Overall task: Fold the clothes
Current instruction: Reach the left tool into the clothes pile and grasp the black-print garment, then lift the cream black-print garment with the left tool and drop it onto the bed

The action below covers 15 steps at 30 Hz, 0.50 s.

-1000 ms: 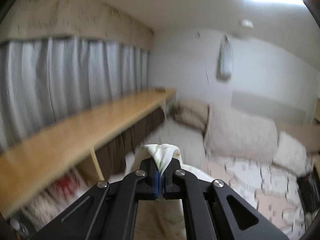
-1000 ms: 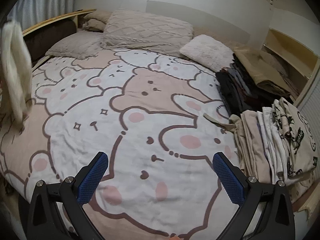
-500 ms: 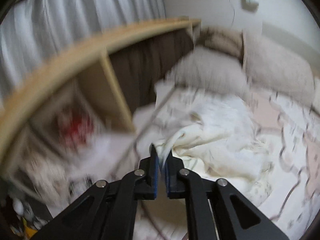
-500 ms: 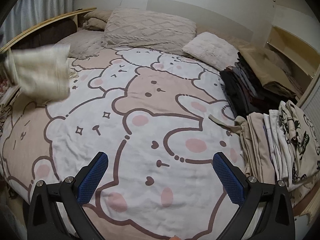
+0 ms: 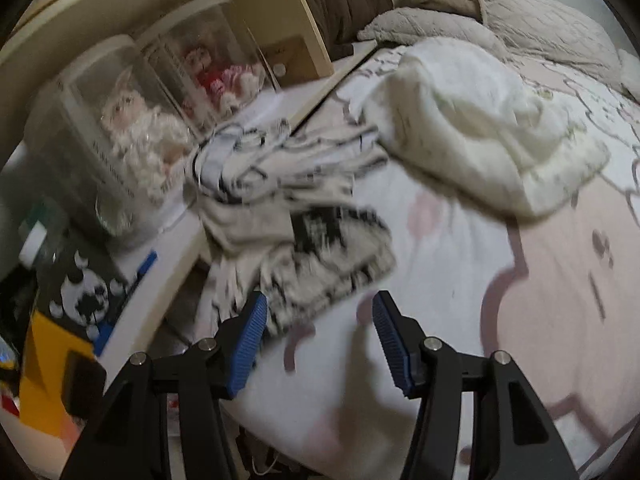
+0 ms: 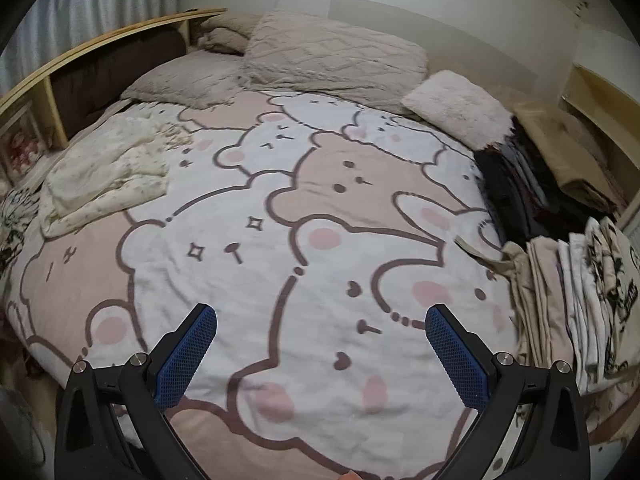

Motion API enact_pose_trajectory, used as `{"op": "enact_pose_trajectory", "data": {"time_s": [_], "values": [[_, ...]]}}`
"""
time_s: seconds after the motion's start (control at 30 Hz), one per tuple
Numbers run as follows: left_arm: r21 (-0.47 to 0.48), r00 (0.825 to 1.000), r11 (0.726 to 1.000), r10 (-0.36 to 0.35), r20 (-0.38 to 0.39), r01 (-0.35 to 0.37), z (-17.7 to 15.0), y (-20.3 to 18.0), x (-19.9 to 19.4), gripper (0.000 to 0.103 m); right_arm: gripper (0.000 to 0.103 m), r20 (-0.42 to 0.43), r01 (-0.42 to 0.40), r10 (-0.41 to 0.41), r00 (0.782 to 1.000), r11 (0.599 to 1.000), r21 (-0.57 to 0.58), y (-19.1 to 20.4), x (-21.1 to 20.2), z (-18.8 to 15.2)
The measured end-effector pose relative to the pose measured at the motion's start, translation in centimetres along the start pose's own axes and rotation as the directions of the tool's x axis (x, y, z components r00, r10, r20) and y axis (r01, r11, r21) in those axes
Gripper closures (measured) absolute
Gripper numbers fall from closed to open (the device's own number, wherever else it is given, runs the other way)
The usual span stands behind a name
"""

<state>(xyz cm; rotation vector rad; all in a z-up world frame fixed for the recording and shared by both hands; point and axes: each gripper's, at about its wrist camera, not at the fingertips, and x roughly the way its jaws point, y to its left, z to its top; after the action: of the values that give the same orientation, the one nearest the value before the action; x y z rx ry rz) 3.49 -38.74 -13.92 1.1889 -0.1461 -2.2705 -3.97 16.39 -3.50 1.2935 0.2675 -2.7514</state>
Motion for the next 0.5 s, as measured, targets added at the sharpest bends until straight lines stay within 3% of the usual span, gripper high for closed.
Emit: {"op": "enact_pose_trajectory", "data": {"time_s": [0.13,0.23,0.3,0.33,0.4,0.5], "values": [[0.025,0.999,0.999,0.039,0.005,-0.039,-0.5,-0.7,1.3,0.048,0.0,0.014,-0.018,0.018,1.0,0.999,-0.032,1.5,-0.4,0.2],[0.02,0.997,0.996,0.081,0.018,-0.081,0.8,-0.8,2.9,0.046,0.0,0.031,0.0,0.002,1.0,0.999,-0.052,1.9,-1.1,0.2],[0.023,0.993,0.993,0.115,0.022,-0.116,1.5,-0.9,3.7,0.057,0.0,0.032,0.008,-0.007,0.999,0.999,-0.046,1.8,-1.4,0.0],[0.006,0.995,0.995,0.1,0.011,-0.1,1.9,-0.7,3.8,0.072,0.0,0.025,0.005,-0.004,1.0,0.999,-0.039,1.6,-1.3,-0.1],[-0.045,0.999,0.997,0.055,-0.003,-0.055,2.7,-0.3,3.7,0.08,0.0,0.011,-0.001,0.001,1.0,1.0,-0.024,1.3,-1.3,-0.4],[-0.136,0.997,0.989,-0.049,0.053,0.056,4.2,0.2,1.0,0.084,0.0,-0.003,-0.013,0.012,1.0,1.0,-0.011,1.0,-1.3,-0.6]]}}
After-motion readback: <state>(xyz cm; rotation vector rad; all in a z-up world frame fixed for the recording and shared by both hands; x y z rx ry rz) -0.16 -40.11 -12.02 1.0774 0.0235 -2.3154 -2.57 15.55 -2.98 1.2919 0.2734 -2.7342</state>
